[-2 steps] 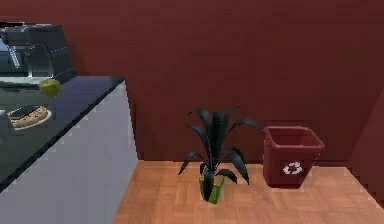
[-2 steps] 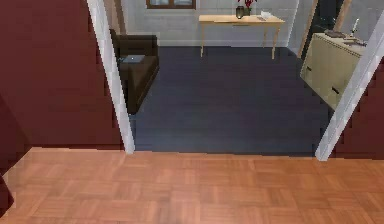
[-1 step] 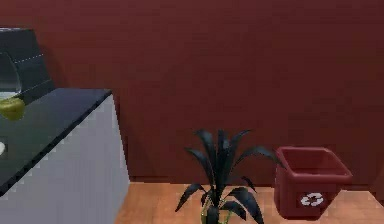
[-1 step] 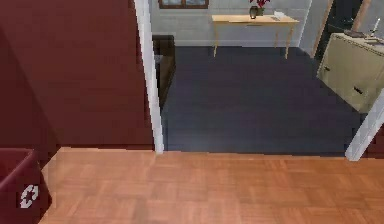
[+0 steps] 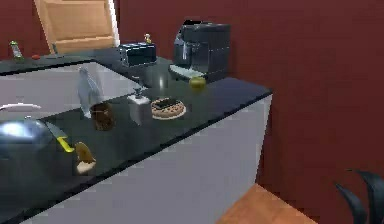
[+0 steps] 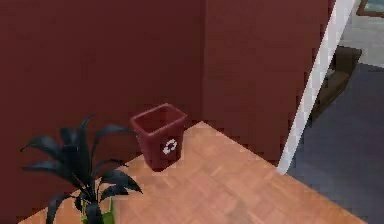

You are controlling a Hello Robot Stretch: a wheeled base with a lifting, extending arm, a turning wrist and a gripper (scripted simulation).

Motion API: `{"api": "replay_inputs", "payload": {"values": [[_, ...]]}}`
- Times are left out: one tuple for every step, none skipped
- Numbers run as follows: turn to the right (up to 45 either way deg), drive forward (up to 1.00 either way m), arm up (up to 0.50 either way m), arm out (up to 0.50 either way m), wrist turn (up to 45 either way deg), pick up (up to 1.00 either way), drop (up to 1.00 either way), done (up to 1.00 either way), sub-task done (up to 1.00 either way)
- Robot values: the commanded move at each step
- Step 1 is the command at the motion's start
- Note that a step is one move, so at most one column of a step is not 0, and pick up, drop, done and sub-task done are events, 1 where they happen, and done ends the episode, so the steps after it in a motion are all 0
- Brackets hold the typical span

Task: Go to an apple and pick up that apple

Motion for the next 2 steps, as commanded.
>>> {"api": "replay_inputs", "payload": {"values": [[-45.0,0.0,0.0,0.0,0.0,0.0,0.0,0.0,0.0],[-45.0,0.0,0.0,0.0,0.0,0.0,0.0,0.0,0.0]]}}
